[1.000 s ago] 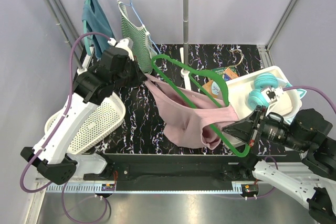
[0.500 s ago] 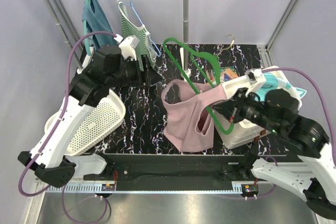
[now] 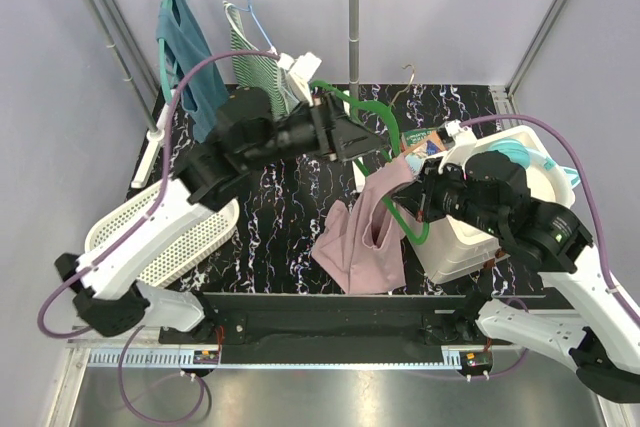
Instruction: Remove the tank top from the hanger
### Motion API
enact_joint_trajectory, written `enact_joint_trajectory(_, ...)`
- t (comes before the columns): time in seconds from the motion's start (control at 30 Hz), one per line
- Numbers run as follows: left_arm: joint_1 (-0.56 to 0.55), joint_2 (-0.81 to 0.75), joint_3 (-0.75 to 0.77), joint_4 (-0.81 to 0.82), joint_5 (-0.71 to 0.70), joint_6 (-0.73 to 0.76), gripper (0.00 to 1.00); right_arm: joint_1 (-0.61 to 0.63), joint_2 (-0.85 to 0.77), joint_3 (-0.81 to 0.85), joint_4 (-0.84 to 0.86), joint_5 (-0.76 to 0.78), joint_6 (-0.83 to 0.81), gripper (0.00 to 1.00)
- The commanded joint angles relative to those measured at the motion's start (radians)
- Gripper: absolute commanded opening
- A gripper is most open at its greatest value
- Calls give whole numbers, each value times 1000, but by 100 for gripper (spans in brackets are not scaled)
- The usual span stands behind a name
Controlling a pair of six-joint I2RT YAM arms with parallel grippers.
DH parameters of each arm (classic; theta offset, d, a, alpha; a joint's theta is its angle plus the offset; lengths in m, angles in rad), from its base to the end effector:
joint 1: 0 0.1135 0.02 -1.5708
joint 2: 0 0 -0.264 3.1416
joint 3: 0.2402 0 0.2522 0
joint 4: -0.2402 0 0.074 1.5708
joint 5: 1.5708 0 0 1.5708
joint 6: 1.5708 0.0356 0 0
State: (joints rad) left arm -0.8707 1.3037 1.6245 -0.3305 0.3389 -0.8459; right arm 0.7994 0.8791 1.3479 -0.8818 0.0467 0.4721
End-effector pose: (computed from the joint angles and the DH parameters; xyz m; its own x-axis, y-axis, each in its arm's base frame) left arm 0.1658 -0.2152 0.5013 -0.7044 -0.2596 -0.6606 0.6156 0.2399 -0.7507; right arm 0.1011 0.1016 0.4371 -0.5613 0.0744 -0.8243 -0.4840 0.7784 0.3998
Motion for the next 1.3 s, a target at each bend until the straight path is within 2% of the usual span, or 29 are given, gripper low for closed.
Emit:
enact_joint_trajectory(0.0, -13, 100, 93, 76, -92, -61, 55, 4, 3, 48, 93, 41, -32, 0)
enact_joint_trajectory(0.27, -42, 187, 164, -27, -233, -1, 48, 6, 0, 36, 98, 53, -17, 0)
enact_joint_trajectory(0.47, -53, 264, 227, -30, -239, 7, 47, 3, 6, 27, 106, 36, -9, 0)
enact_joint_trajectory(0.67, -53, 293, 265, -58, -278, 82, 34, 6, 11, 27, 121, 56, -52, 0)
enact_joint_trajectory(0.87, -51, 290, 252, -70, -265, 84, 38, 4, 6, 4, 179, 56, -69, 0)
enact_joint_trajectory(0.93, -53, 287, 248, -71, -273, 82, 33, 4, 15, 3, 182, 44, -76, 1)
enact_joint_trajectory(0.97, -53, 287, 250, -68, -274, 87, 24, 4, 18, 2, 181, 38, -78, 2)
enact_joint_trajectory(1.1, -51, 316, 316, -70, -279, 149, 4, 4, 8, -27, 182, 30, -82, 20)
enact_joint_trajectory(1.13, -53, 321, 330, -74, -290, 186, 1, 4, 1, -35, 181, 39, -82, 30)
enact_joint_trajectory(1.27, -53, 335, 386, -97, -331, 297, 0, 4, -20, -53, 156, 93, -55, 52)
